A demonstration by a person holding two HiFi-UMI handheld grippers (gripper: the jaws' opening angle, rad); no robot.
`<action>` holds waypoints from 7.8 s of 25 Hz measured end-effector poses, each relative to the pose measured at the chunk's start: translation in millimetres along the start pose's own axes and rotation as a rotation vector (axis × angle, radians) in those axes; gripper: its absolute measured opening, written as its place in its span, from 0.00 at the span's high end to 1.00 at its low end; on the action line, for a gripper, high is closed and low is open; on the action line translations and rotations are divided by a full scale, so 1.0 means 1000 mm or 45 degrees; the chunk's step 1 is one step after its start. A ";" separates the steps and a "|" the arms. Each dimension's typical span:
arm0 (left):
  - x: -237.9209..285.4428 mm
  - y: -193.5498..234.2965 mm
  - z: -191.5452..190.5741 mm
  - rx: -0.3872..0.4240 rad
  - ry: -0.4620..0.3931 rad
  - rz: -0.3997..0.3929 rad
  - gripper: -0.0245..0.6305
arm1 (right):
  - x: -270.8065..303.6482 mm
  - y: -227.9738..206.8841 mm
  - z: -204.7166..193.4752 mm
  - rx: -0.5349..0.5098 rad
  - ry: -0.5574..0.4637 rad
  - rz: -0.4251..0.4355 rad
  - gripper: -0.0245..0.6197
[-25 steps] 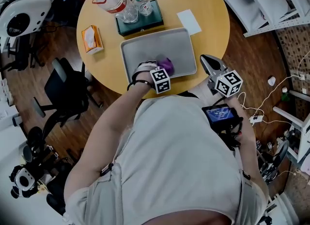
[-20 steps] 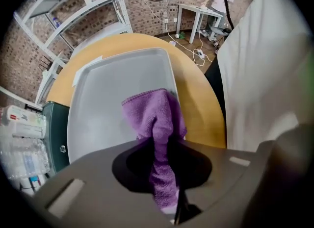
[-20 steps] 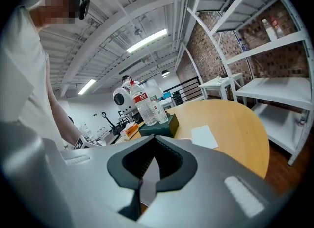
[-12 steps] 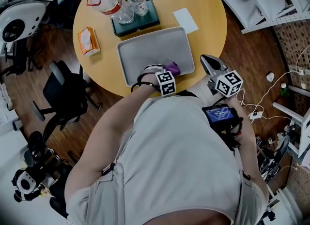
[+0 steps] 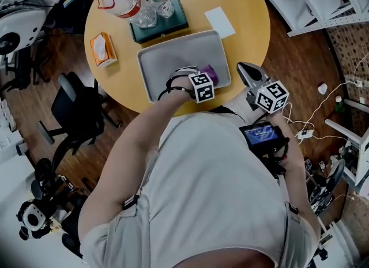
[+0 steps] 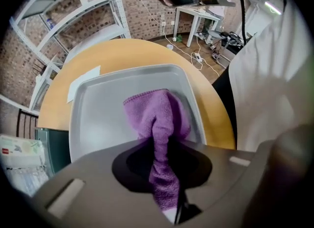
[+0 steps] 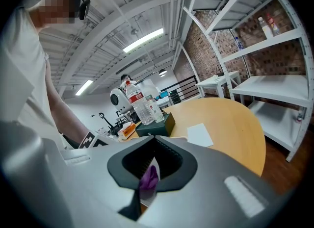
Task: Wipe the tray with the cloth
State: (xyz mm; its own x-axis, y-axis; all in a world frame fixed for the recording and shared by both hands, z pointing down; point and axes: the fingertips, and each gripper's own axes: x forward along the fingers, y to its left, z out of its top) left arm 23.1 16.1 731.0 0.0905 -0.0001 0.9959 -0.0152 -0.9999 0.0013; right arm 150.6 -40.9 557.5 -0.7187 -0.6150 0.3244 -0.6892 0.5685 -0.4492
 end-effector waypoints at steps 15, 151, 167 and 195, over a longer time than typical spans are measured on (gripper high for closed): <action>-0.003 0.135 -0.022 -0.101 0.028 0.181 0.86 | -0.016 -0.020 -0.010 0.050 0.019 -0.053 0.96; 0.002 0.072 0.068 0.075 -0.039 0.152 0.86 | -0.053 -0.031 -0.025 0.126 0.010 -0.046 0.96; -0.009 0.047 -0.077 0.064 -0.009 0.246 0.87 | 0.011 0.015 -0.014 0.051 0.059 0.120 0.96; -0.019 0.064 -0.214 -0.133 -0.047 0.250 0.86 | 0.040 0.052 -0.024 0.023 0.106 0.086 0.96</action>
State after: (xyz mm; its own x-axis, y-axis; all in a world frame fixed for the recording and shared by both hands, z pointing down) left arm -192.8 -44.4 731.9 0.1121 -0.1974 0.9739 -0.1392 -0.9735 -0.1813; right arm 83.5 -22.9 566.7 -0.7690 -0.5276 0.3610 -0.6380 0.5968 -0.4867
